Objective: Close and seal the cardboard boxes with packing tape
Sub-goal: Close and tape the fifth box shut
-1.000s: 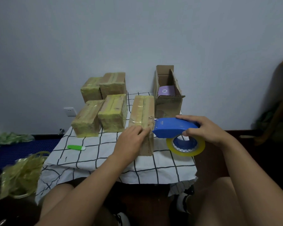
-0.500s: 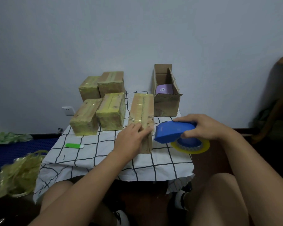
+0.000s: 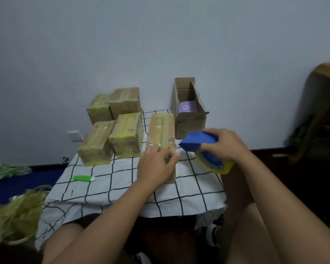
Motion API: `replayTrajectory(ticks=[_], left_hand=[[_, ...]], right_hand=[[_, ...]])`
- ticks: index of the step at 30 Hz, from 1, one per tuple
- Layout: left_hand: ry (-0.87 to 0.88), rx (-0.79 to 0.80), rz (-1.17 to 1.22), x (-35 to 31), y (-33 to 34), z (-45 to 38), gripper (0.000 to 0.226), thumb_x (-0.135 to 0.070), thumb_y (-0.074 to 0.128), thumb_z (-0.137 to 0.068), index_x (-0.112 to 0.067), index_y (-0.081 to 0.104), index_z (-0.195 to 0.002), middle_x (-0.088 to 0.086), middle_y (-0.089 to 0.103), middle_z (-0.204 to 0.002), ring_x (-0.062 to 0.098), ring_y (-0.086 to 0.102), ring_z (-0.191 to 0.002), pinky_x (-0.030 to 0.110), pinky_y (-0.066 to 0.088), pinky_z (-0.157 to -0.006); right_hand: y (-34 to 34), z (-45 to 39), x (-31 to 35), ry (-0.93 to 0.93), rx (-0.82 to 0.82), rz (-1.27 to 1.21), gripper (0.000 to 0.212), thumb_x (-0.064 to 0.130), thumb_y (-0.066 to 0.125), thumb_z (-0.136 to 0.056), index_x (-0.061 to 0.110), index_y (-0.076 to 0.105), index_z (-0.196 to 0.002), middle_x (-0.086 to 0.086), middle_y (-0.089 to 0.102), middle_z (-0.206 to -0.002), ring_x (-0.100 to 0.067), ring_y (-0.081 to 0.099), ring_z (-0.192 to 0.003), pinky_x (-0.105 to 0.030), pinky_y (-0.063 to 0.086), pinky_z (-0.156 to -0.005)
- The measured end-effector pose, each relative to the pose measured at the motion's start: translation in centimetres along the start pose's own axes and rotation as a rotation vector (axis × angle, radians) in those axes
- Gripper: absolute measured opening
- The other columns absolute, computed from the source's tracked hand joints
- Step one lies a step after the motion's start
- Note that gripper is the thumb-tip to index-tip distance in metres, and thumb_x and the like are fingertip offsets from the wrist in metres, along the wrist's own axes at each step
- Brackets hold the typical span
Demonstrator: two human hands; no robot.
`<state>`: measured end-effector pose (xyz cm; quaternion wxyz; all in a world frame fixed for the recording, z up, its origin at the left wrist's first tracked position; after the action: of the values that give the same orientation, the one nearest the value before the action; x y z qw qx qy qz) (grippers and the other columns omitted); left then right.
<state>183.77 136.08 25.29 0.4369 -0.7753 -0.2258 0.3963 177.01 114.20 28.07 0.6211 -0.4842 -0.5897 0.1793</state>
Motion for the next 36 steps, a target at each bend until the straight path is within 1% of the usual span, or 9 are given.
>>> replayTrajectory(ticks=[3,8,14,16,20,24,30,33,36], left_hand=[[-0.108,-0.064,0.006,-0.8,1.0,-0.4,0.027,-0.053,0.049,-0.093,-0.031,0.054,-0.079,-0.007,0.043,-0.093,0.021,0.041,-0.104,0.033,0.032,-0.085],[-0.111,-0.142,-0.111,-1.8,2.2,-0.3,0.006,-0.032,0.054,-0.086,-0.027,0.054,-0.090,0.000,0.049,-0.100,0.025,0.042,-0.100,0.039,0.035,-0.095],[-0.005,-0.219,-0.206,-1.1,2.8,0.2,0.022,-0.023,0.071,-0.070,-0.021,0.063,-0.090,0.005,0.052,-0.080,0.026,0.049,-0.075,0.038,0.043,-0.071],[0.048,-0.211,-0.203,-0.9,2.4,0.4,0.023,-0.030,0.073,-0.070,-0.022,0.063,-0.089,0.002,0.049,-0.078,0.025,0.049,-0.075,0.035,0.041,-0.069],[0.090,-0.073,-0.106,0.1,0.5,0.8,0.029,-0.051,0.055,-0.089,-0.031,0.066,-0.107,-0.005,0.046,-0.089,0.016,0.043,-0.086,0.030,0.032,-0.076],[0.114,0.041,0.043,1.4,-1.2,0.3,0.042,-0.045,0.040,-0.100,-0.028,0.055,-0.136,-0.002,0.064,-0.117,0.019,0.057,-0.107,0.039,0.044,-0.094],[0.052,-0.158,0.337,5.5,-0.5,1.4,0.044,-0.037,0.046,-0.094,-0.017,0.061,-0.129,-0.007,0.057,-0.134,0.006,0.048,-0.124,0.041,0.044,-0.104],[0.025,-0.025,0.352,6.1,0.9,2.7,0.065,-0.040,0.051,-0.093,-0.028,0.029,-0.153,-0.020,0.019,-0.158,-0.006,0.020,-0.141,0.030,0.031,-0.111],[0.011,0.066,0.522,6.2,2.2,3.5,0.089,-0.038,0.058,-0.089,-0.047,-0.006,-0.150,-0.030,-0.006,-0.158,-0.009,0.005,-0.144,0.032,0.028,-0.113]], right_hand=[[2.3,0.5,-0.2,0.084,-0.174,-0.184,0.069,0.045,0.073,-0.078,0.030,0.052,-0.142,-0.004,0.059,-0.124,-0.019,0.055,-0.108,-0.031,0.044,-0.087],[6.4,1.4,-0.1,0.182,-0.328,-0.385,0.068,0.042,0.073,-0.080,0.031,0.050,-0.143,-0.002,0.057,-0.119,-0.012,0.051,-0.100,-0.026,0.039,-0.083],[9.6,2.8,0.4,0.255,-0.422,-0.465,0.072,0.039,0.074,-0.084,0.032,0.042,-0.148,-0.002,0.050,-0.110,-0.012,0.049,-0.096,-0.023,0.037,-0.080],[10.4,3.2,0.5,0.258,-0.436,-0.491,0.073,0.039,0.073,-0.085,0.035,0.040,-0.149,0.000,0.048,-0.109,-0.011,0.049,-0.095,-0.023,0.038,-0.080],[11.4,3.8,0.7,0.220,-0.451,-0.486,0.074,0.038,0.072,-0.087,0.036,0.036,-0.151,0.003,0.044,-0.110,-0.007,0.046,-0.093,-0.022,0.038,-0.079],[11.5,3.7,0.5,0.209,-0.434,-0.423,0.074,0.041,0.069,-0.089,0.036,0.032,-0.153,0.002,0.044,-0.111,-0.009,0.046,-0.092,-0.024,0.038,-0.078],[11.6,3.8,0.3,0.190,-0.444,-0.399,0.074,0.040,0.070,-0.089,0.034,0.034,-0.152,0.001,0.044,-0.109,-0.011,0.048,-0.091,-0.024,0.040,-0.074],[11.6,3.7,0.3,0.192,-0.458,-0.402,0.072,0.038,0.070,-0.088,0.032,0.036,-0.152,-0.001,0.045,-0.109,-0.014,0.049,-0.093,-0.027,0.040,-0.076],[11.7,3.8,0.3,0.185,-0.468,-0.393,0.072,0.037,0.070,-0.089,0.032,0.036,-0.152,-0.002,0.045,-0.109,-0.015,0.049,-0.094,-0.026,0.040,-0.076]])
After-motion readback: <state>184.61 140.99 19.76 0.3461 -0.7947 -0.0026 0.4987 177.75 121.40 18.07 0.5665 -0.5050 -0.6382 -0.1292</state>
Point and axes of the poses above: each hand's wrist, its own z-axis away from the middle knuckle, its own y-axis out of the palm, x = y × z, the point moved 2 cm from there along -z, towards the middle knuckle
